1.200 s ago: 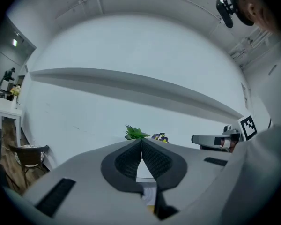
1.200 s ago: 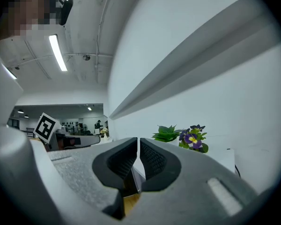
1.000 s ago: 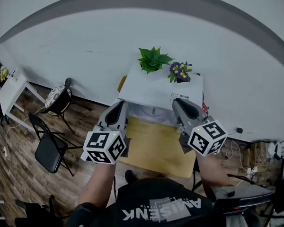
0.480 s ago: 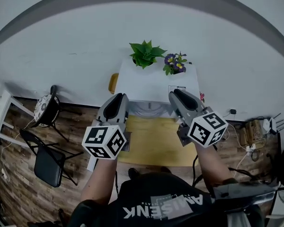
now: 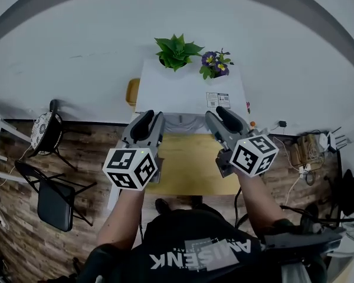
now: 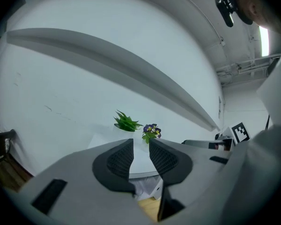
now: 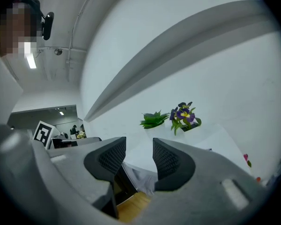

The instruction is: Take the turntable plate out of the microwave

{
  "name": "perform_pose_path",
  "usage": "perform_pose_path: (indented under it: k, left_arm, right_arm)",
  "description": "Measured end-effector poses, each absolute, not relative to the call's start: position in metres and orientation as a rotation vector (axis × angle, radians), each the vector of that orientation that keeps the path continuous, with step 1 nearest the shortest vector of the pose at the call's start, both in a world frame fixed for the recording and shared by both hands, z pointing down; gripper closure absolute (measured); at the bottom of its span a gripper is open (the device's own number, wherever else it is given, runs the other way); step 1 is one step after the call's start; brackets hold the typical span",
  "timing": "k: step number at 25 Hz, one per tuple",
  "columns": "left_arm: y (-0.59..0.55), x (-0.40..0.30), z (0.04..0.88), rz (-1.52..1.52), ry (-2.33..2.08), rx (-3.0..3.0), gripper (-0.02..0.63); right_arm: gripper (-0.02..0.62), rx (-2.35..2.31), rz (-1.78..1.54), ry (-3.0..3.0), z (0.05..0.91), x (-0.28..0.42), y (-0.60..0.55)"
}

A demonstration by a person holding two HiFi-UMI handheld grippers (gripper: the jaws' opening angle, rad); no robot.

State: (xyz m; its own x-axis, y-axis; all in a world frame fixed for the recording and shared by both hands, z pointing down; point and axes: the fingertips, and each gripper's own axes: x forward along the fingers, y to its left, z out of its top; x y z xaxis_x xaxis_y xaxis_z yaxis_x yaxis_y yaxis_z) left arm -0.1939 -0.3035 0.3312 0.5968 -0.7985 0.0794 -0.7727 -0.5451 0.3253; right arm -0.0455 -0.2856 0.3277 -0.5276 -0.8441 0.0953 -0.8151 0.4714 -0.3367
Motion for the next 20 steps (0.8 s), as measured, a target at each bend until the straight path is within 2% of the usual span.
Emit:
perform_pose_path:
  k: [5, 11, 15, 20]
  left_arm:
    - [-0.301, -0.181, 0.367, -0.076, -1.271, 2.423, 0.502]
    - [-0.301, -0.177, 0.427, -0.001, -1.301, 2.268, 0.502]
    - [-0.299, -0.167, 0.460, 0.019, -1.265, 2.221, 0.442]
    - [-0.305, -0.172, 0.501, 0.083, -1.352, 2.149, 0.430]
  right_arm:
    - [0.389, -1.502, -0.634, 2.612, 0.369, -0.029, -0.290]
    - [0.385, -1.499, -0.816, 2.606, 0.432, -0.018, -0.289]
    - [0.385, -1.471, -0.954, 2.571, 0.468, -0.014, -0.290]
    - [0.385, -1.456, -1.071, 2.522, 0.510, -0.013, -0.292]
